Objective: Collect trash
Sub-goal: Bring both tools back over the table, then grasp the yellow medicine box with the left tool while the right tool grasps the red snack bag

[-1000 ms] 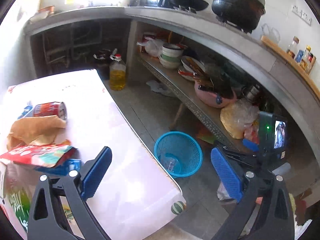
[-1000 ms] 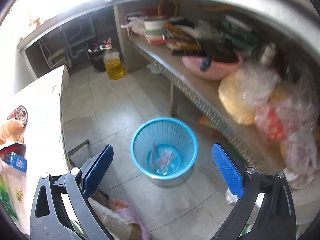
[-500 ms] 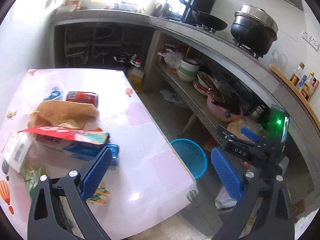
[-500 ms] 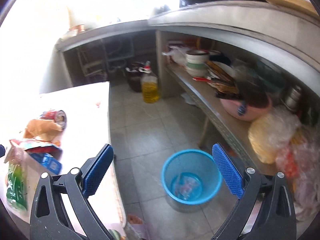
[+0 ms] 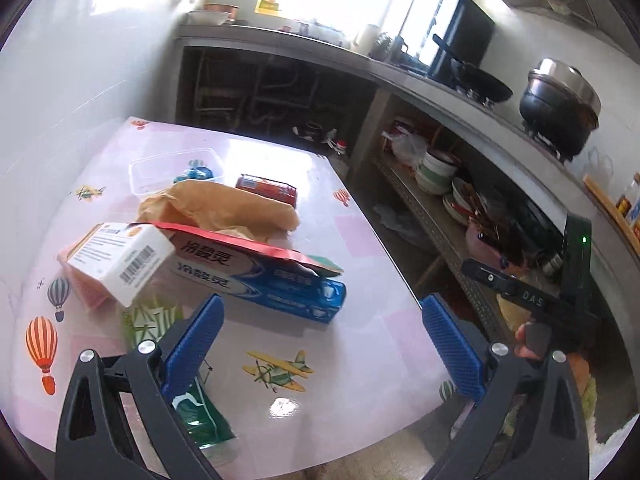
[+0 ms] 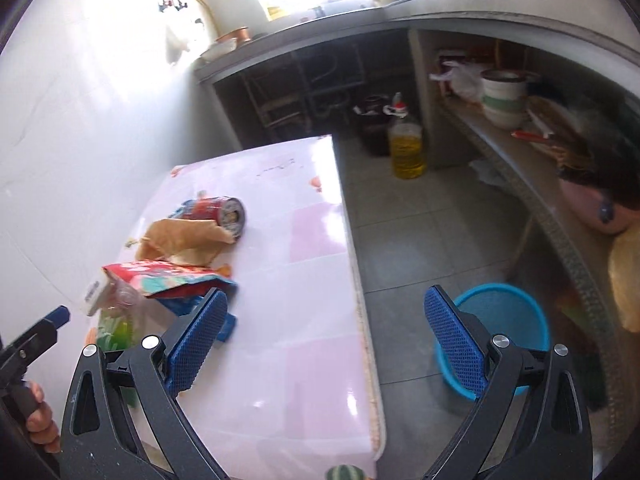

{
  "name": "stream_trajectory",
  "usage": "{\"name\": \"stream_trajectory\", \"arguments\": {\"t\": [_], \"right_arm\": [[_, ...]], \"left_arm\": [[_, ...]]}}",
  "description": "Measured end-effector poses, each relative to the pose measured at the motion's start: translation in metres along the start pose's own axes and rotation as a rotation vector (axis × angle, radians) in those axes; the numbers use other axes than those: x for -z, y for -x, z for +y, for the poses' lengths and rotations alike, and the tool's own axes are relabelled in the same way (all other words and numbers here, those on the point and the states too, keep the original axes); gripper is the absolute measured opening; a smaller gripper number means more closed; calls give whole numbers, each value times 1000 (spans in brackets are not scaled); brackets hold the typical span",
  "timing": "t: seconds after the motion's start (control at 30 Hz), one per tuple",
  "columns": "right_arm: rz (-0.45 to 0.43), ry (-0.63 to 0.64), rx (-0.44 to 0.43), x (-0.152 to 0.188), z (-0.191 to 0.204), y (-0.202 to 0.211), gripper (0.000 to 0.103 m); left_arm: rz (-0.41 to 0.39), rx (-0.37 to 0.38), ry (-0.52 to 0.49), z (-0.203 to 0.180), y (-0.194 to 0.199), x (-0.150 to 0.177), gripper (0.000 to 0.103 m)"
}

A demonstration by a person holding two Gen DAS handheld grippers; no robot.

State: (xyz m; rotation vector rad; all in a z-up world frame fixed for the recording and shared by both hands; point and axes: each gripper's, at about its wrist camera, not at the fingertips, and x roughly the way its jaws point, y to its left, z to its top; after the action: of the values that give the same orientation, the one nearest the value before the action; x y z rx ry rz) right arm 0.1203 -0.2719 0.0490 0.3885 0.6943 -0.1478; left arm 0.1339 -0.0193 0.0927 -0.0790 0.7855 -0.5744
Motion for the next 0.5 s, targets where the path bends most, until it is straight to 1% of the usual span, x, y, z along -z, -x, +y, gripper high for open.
{"name": "stream_trajectory", "arguments": {"t": [0.1,0.27,0.4,0.5], "right_arm": [[15,-1,-43,-1,9,-2,90],[29,30,-100,-5,26,-6,85],[26,93,-140,-7,40,-5,84],[21,146,-170,-8,55,-4,84]], "left_arm": [[-24,0,52,16,7,-4,97],[-85,-21,87,34,26,-10,97],[-140,-56,88,48,43,-10,97],[-148,-105,91,60,49,-9,97]]}}
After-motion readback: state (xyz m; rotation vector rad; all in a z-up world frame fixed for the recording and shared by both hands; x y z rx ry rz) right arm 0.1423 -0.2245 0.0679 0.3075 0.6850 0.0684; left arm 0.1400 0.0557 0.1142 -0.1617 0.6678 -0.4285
